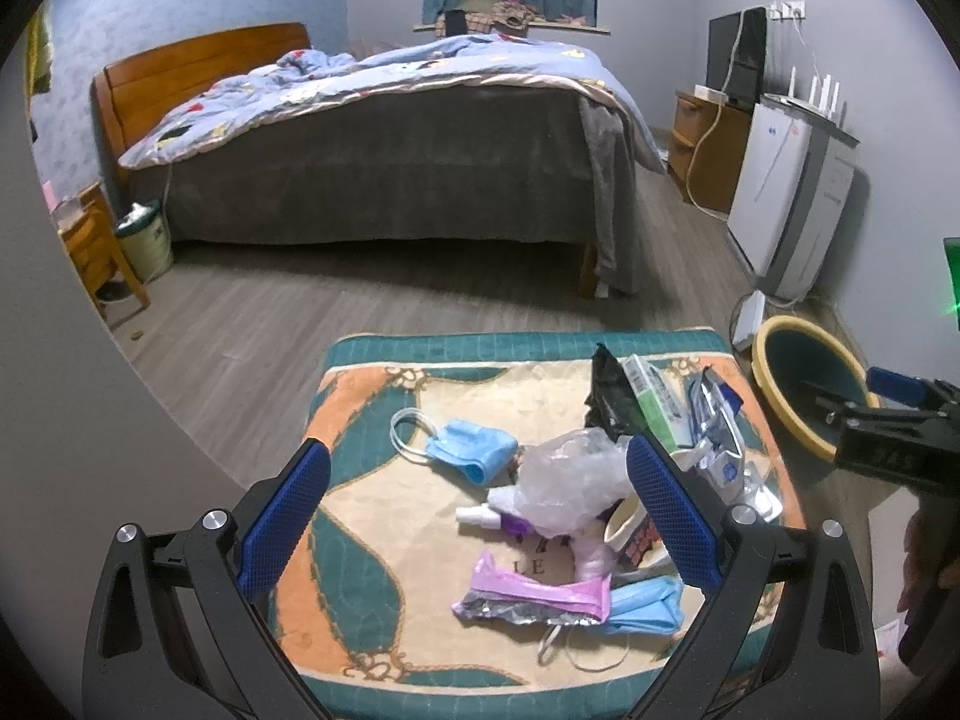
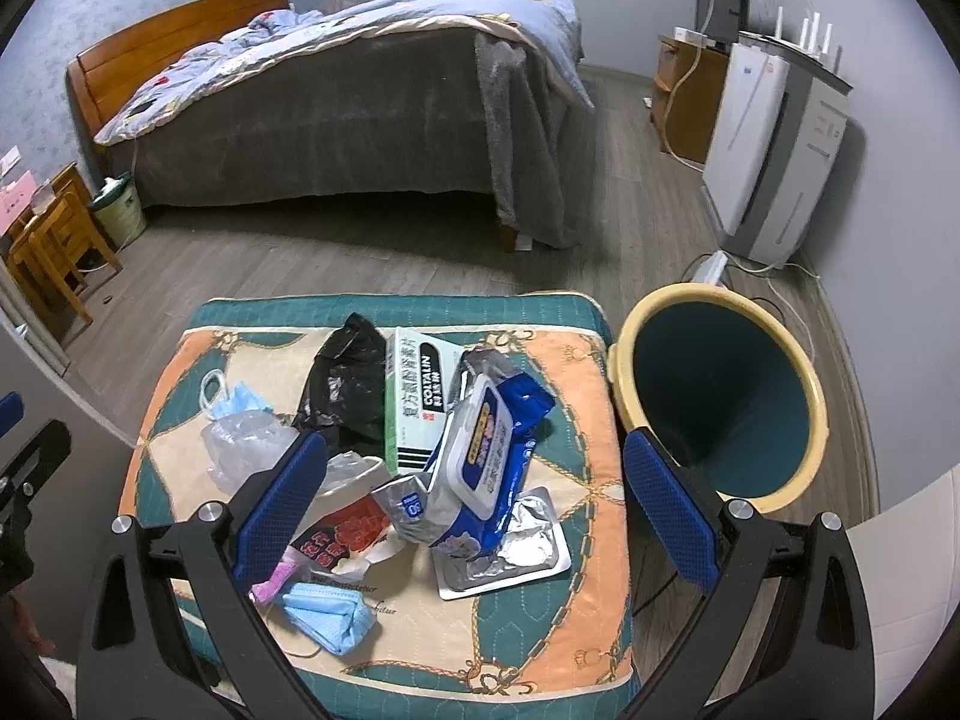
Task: Collect trash
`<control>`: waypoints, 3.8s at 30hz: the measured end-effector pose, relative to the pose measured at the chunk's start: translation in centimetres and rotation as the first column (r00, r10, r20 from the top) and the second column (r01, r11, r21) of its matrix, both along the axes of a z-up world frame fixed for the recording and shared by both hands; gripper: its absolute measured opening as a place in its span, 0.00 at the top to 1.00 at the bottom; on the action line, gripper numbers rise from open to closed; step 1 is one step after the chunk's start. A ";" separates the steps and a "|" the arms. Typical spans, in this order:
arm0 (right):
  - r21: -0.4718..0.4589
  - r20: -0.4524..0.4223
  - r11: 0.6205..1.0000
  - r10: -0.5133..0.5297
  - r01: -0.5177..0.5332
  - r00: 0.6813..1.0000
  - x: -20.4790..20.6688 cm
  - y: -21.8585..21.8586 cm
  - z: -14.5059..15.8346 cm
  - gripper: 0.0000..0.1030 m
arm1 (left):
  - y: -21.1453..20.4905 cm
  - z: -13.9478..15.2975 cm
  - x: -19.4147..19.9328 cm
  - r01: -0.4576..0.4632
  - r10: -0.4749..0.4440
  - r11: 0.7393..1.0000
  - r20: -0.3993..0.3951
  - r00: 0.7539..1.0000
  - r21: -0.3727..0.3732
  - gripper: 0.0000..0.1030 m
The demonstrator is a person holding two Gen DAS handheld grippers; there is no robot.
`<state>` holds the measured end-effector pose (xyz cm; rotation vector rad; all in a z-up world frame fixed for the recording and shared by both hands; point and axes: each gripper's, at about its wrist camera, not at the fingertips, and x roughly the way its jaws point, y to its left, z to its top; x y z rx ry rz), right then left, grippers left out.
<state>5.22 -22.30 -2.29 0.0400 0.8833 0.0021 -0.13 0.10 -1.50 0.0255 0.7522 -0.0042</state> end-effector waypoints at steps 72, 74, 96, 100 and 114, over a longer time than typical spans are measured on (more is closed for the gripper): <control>0.021 -0.079 0.961 -0.272 0.275 0.959 6.4 -23.3 -0.7 0.91 | -21.2 -1.7 9.8 0.505 -0.506 0.863 -0.046 0.861 -0.037 0.84; 0.027 -0.101 0.953 -0.297 0.301 0.950 6.3 -24.7 -1.6 0.91 | -23.5 -2.5 10.6 0.531 -0.534 0.846 -0.068 0.843 -0.049 0.84; 0.121 -0.153 0.906 -0.387 0.406 0.909 5.9 -28.6 -4.3 0.34 | -33.0 -6.9 14.5 0.600 -0.608 0.794 -0.125 0.784 -0.095 0.33; 0.133 -0.140 0.906 -0.384 0.401 0.913 6.1 -27.8 -3.7 0.11 | -31.3 -5.4 13.4 0.565 -0.568 0.823 -0.070 0.820 -0.054 0.08; 0.092 -0.093 0.964 -0.240 0.249 0.966 8.2 -18.6 -0.8 0.06 | -19.1 -1.3 11.1 0.437 -0.437 0.899 -0.036 0.899 0.008 0.06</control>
